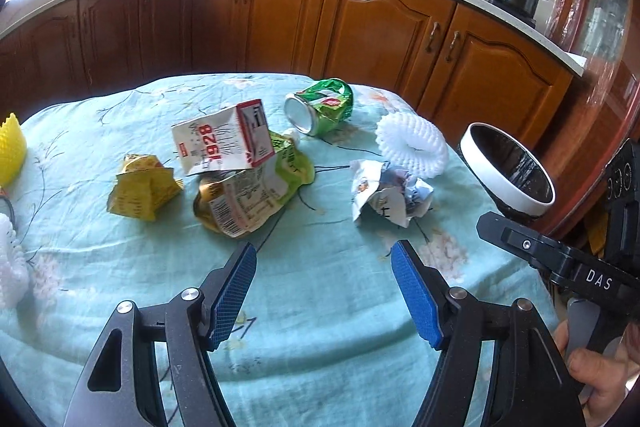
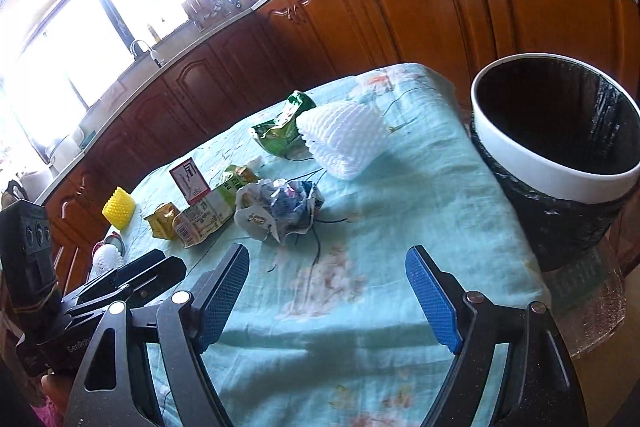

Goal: Collect trash
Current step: 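Move both open tools back over the remaining trash on the table, then grasp the yellow snack bag with the left tool while the right tool grasps crumpled white paper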

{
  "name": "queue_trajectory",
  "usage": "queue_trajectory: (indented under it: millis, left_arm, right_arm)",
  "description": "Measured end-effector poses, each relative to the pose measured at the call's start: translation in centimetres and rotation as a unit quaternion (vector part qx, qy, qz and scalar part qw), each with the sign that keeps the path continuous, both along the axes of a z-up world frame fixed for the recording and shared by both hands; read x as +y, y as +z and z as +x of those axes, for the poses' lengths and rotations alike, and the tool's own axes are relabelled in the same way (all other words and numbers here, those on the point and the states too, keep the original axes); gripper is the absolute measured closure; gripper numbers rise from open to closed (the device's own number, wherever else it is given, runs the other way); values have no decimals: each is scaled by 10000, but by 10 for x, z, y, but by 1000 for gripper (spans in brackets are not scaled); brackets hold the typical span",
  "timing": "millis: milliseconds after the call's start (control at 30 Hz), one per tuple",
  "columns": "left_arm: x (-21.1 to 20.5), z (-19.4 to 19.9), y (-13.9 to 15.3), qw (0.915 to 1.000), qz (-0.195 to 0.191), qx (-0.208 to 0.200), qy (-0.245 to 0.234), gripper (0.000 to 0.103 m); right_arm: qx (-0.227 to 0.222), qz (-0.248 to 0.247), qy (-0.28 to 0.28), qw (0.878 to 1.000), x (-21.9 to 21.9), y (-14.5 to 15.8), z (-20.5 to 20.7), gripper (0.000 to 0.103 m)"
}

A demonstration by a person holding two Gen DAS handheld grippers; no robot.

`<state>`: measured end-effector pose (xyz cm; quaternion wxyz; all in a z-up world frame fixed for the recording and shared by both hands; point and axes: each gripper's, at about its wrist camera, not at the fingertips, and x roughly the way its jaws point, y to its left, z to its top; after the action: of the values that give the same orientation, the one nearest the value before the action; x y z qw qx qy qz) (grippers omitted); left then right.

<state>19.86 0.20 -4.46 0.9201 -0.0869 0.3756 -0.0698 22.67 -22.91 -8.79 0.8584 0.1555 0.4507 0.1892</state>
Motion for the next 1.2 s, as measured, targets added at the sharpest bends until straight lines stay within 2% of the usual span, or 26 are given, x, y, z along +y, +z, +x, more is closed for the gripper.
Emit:
queue_trajectory:
  millis: [500,700,867,967,1033,1067,1133,1200]
  left_arm:
    - [72,2,4,9966,-15,-14,824,33]
    - [92,19,4,9938,61,7,1109,32]
    - [99,44,-9,9927,164,141,1184,30]
    - [99,58,-19,9932,163,240,1126,37]
    - [97,65,-25,9944,122,319,1000,56]
    - [96,67,-27,9948,101,338,950,58]
    - [94,67,-26,9955,170,269,895,60]
    - [93,65,-25,9960,171,239,850,62]
  right_arm:
    - [4,-116,353,9993,44,-5,22,21]
    - [141,-110,310,9994,47,-16,35,21]
    - [195,-133,342,9991,53,-22,44,21]
    - [254,-117,355,9990,56,-27,51,21]
    - [289,-106,371,9988,57,-30,54,22]
    - [300,-97,385,9988,58,-32,55,26]
    - [307,-67,438,9985,60,-33,56,42]
    - [303,-86,508,9982,63,-33,54,74]
